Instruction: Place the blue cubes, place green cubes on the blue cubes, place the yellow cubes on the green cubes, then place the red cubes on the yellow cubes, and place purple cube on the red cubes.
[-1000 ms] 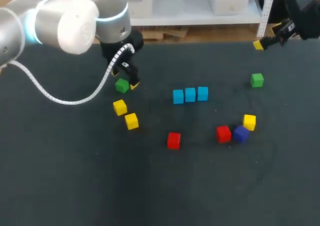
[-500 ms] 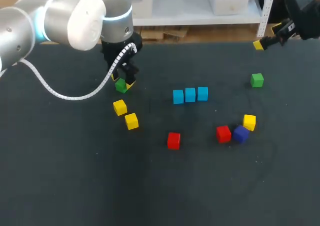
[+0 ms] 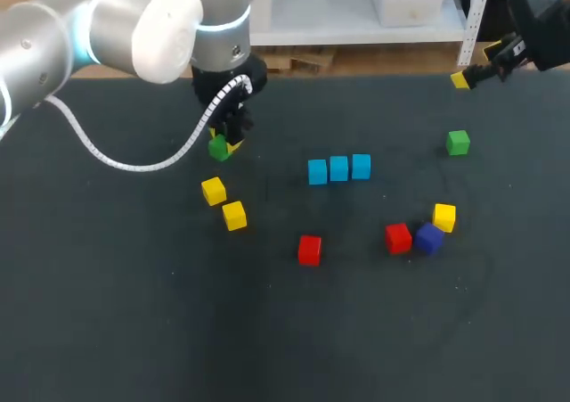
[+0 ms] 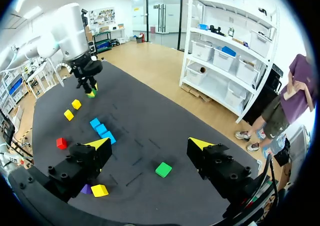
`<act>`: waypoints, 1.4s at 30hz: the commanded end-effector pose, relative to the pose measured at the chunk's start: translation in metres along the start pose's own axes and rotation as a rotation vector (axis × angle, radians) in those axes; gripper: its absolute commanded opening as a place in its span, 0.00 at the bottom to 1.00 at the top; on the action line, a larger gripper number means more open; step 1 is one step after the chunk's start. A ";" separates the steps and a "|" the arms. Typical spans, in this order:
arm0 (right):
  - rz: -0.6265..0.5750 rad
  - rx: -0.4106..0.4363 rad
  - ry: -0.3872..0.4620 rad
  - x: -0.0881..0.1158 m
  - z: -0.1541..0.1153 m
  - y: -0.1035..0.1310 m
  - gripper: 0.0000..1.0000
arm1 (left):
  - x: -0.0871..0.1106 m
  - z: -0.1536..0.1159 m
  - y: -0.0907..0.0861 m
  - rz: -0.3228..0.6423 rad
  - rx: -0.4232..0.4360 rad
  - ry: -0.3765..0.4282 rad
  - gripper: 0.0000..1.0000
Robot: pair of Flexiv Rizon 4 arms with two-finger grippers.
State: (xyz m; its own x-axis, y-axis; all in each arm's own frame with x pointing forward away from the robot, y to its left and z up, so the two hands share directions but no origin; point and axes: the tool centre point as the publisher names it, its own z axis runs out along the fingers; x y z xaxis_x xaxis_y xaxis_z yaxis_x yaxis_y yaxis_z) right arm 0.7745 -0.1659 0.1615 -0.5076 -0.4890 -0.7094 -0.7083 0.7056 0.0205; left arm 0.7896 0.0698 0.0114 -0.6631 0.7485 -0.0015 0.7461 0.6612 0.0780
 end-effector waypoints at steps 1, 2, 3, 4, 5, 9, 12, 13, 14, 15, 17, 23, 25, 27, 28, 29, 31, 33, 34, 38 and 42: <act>-0.001 -0.001 -0.003 0.001 0.000 0.000 1.00 | 0.002 -0.020 -0.017 0.089 -0.006 -0.004 0.00; -0.001 -0.001 -0.003 0.001 0.000 0.000 1.00 | 0.001 -0.024 -0.021 0.123 0.001 -0.010 0.00; -0.001 -0.001 -0.003 0.001 0.000 0.000 1.00 | 0.000 -0.028 -0.027 0.152 0.009 -0.018 0.00; -0.001 -0.001 -0.003 0.001 0.000 0.000 1.00 | -0.001 -0.033 -0.031 0.186 0.004 -0.025 0.00; -0.001 -0.001 -0.003 0.001 0.000 0.000 1.00 | -0.002 -0.037 -0.037 0.225 0.006 -0.033 0.00; -0.001 -0.001 -0.003 0.001 0.000 0.000 1.00 | -0.007 -0.056 -0.063 0.372 0.029 -0.073 0.00; -0.001 -0.001 -0.003 0.001 0.000 0.000 1.00 | -0.011 -0.067 -0.083 0.471 0.039 -0.082 0.00; -0.001 -0.001 -0.003 0.001 0.000 0.000 1.00 | -0.013 -0.071 -0.090 0.502 0.052 -0.086 0.00; -0.001 -0.001 -0.003 0.001 0.000 0.000 1.00 | -0.015 -0.074 -0.096 0.532 0.052 -0.089 0.00; -0.001 -0.001 -0.003 0.001 0.000 0.000 1.00 | -0.017 -0.077 -0.103 0.562 0.051 -0.089 0.00; -0.001 -0.001 -0.003 0.001 0.000 0.000 1.00 | -0.022 -0.081 -0.112 0.606 0.065 -0.093 0.00; -0.001 -0.001 -0.003 0.001 0.000 0.000 1.00 | -0.033 -0.084 -0.134 0.721 0.055 -0.079 0.00; -0.001 -0.001 -0.003 0.001 0.000 0.000 1.00 | -0.037 -0.084 -0.140 0.752 0.052 -0.072 0.00; -0.001 -0.001 -0.003 0.001 0.000 0.000 1.00 | -0.042 -0.083 -0.145 0.771 0.064 -0.069 0.00; -0.001 -0.001 -0.003 0.001 0.000 0.000 1.00 | -0.045 -0.082 -0.148 0.782 0.063 -0.072 0.00; -0.001 -0.001 -0.003 0.001 0.000 0.000 1.00 | -0.047 -0.082 -0.150 0.790 0.063 -0.073 0.00; -0.001 -0.001 -0.003 0.001 0.000 0.000 1.00 | -0.053 -0.081 -0.152 0.803 0.071 -0.075 0.00; -0.001 -0.001 -0.003 0.001 0.000 0.000 1.00 | -0.059 -0.080 -0.154 0.812 0.080 -0.079 0.00; -0.001 -0.001 -0.003 0.001 0.000 0.000 1.00 | -0.062 -0.080 -0.155 0.815 0.086 -0.082 0.00; -0.001 -0.001 -0.003 0.001 0.000 0.000 1.00 | -0.072 -0.077 -0.157 0.832 0.111 -0.093 0.00; -0.001 -0.001 -0.003 0.001 0.000 0.000 1.00 | -0.082 -0.072 -0.159 0.852 0.120 -0.099 0.00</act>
State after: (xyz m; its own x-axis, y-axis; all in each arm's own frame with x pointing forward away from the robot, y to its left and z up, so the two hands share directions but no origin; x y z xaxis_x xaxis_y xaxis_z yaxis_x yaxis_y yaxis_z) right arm 0.7745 -0.1660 0.1615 -0.5076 -0.4889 -0.7094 -0.7083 0.7056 0.0205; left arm 0.7108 -0.0925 0.0741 0.1179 0.9894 -0.0846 0.9929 -0.1164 0.0228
